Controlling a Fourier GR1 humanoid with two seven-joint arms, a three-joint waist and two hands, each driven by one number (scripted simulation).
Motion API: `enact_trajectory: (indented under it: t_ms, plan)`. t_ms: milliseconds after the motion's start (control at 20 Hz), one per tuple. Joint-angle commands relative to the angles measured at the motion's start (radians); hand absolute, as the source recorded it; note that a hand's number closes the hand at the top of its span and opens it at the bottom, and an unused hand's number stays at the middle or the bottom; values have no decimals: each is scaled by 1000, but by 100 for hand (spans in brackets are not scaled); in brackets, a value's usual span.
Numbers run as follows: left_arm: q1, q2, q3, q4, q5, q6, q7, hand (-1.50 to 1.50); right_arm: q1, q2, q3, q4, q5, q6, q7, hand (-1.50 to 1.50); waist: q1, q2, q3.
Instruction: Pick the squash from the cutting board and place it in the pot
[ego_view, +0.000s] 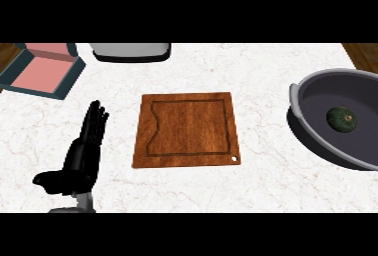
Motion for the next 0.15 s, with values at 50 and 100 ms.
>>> enact_trajectory:
  t_ms: [50, 100]
  plan:
    - [9, 2, 7, 10, 14, -24, -13, 0, -6, -71, -39, 107, -73, 1, -52, -150, 2, 1, 0]
    - [-9, 6, 13, -3, 11, -16, 7, 0, 15, -95, -57, 157, -74, 7, -76, -150, 2, 1, 0]
